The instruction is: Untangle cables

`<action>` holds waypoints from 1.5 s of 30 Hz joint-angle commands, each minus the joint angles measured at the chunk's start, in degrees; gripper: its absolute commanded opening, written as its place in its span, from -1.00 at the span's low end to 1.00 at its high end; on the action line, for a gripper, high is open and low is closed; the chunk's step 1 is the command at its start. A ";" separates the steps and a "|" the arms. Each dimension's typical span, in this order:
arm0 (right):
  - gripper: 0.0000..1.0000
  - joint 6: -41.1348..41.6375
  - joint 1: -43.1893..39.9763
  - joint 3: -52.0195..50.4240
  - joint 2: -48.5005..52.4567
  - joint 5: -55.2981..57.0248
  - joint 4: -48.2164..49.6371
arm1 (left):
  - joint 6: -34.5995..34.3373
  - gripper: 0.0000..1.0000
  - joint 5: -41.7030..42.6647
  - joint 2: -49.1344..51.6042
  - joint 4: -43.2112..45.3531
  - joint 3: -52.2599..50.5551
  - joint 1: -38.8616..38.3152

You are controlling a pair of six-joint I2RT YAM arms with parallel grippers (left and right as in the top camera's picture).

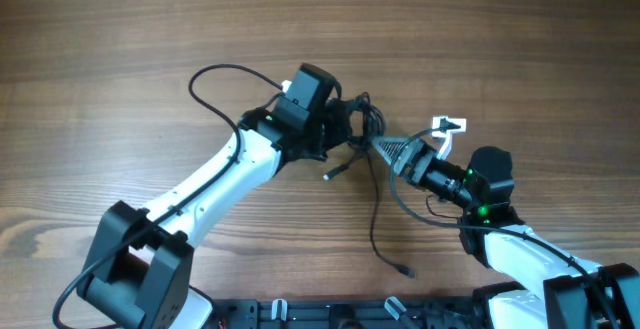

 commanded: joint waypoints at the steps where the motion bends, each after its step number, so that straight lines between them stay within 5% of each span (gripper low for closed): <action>1: 1.00 -10.82 1.14 -0.15 0.26 -2.54 1.22 | 2.19 -0.92 0.94 -0.81 0.61 0.59 1.09; 8: 0.99 -19.02 11.80 -0.15 0.26 13.22 1.49 | -3.58 -0.92 1.53 -0.81 0.70 0.59 -0.44; 15: 0.34 -18.82 20.50 -0.15 0.26 36.11 -3.80 | -8.57 -0.92 2.91 -0.81 0.68 0.59 -0.55; 25: -0.45 -14.56 20.72 -0.15 0.26 36.11 -2.73 | -8.70 -0.92 7.17 -0.81 1.53 0.57 -0.55; 28: -0.55 -12.26 20.72 -0.15 0.26 35.52 -2.21 | -11.23 -0.92 7.17 -0.81 1.55 0.57 -0.66; 31: -0.89 -12.37 20.72 -0.15 0.26 33.27 -1.77 | -12.87 -0.92 7.10 -0.81 1.60 0.57 -0.70; 34: -0.91 -12.39 20.70 -0.15 0.26 30.16 -1.68 | -12.57 -0.92 6.78 -0.81 1.55 0.57 -0.63; 40: -0.91 -5.99 16.90 -0.15 -0.39 11.72 2.10 | 3.52 -0.92 1.90 -0.81 2.69 0.57 -0.48; 45: -0.91 1.70 8.79 -0.15 -0.39 -4.13 1.92 | 24.48 -0.92 1.92 -0.81 3.69 0.57 -0.83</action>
